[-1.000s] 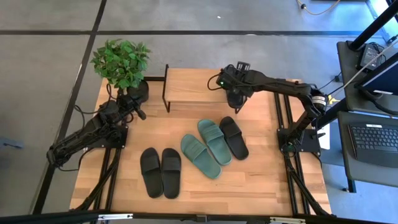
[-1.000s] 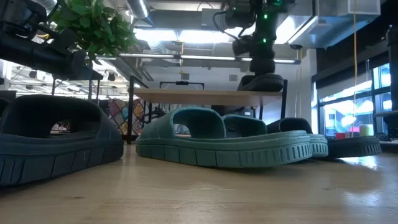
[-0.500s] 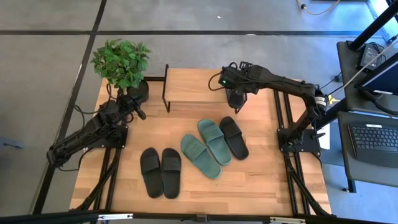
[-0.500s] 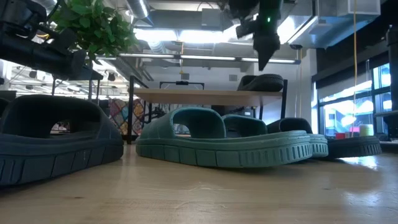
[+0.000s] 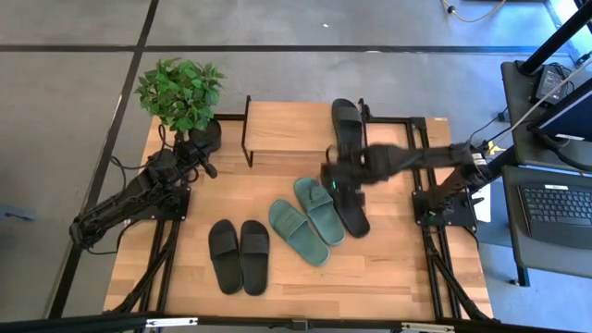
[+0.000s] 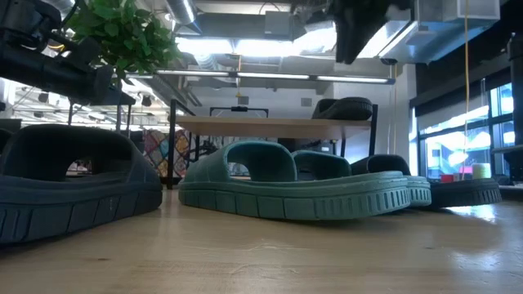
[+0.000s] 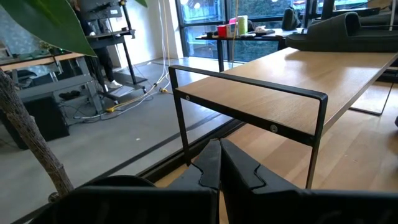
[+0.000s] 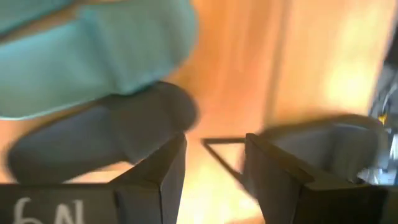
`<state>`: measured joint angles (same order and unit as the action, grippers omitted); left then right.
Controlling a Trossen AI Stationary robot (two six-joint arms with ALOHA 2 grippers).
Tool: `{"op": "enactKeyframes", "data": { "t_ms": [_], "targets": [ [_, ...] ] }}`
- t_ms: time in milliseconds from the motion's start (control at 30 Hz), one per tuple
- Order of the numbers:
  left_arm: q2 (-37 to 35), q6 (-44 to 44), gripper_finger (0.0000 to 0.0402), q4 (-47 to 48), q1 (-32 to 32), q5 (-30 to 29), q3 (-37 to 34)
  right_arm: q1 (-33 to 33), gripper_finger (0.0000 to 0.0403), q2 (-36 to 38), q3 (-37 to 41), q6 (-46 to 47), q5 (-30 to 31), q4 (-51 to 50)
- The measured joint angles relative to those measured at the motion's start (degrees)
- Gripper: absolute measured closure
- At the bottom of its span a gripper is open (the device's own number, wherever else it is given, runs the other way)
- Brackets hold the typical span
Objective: Pick and place slides into the shelf
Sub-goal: Put the black slide on the shelf
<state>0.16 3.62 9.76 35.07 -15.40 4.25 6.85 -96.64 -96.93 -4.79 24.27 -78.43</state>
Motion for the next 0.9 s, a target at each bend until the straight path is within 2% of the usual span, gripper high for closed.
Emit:
{"op": "enactKeyframes", "data": {
  "t_ms": [167,367,433,633,900],
  "targets": [
    [0.0,0.0,0.0401,0.0,0.01,0.0,0.0,7.54,0.0236,0.0,6.04,5.53,1.79,2.06],
    [0.0,0.0,0.0401,0.0,0.0,0.0,0.0,12.6,0.0236,0.0,18.23,7.66,3.54,7.04],
    [-0.02,0.0,0.0401,0.0,0.0,0.0,0.0,13.49,0.0236,-0.02,22.28,7.54,4.16,10.2],
    [0.0,0.0,0.0401,0.0,0.0,0.0,-0.02,13.95,0.0236,-0.02,30.95,7.26,12.53,20.48],
    [-0.02,0.0,0.0401,0.0,0.0,0.0,-0.02,14.12,0.0236,-0.02,35.47,7.36,12.07,23.2]
  ]
}}
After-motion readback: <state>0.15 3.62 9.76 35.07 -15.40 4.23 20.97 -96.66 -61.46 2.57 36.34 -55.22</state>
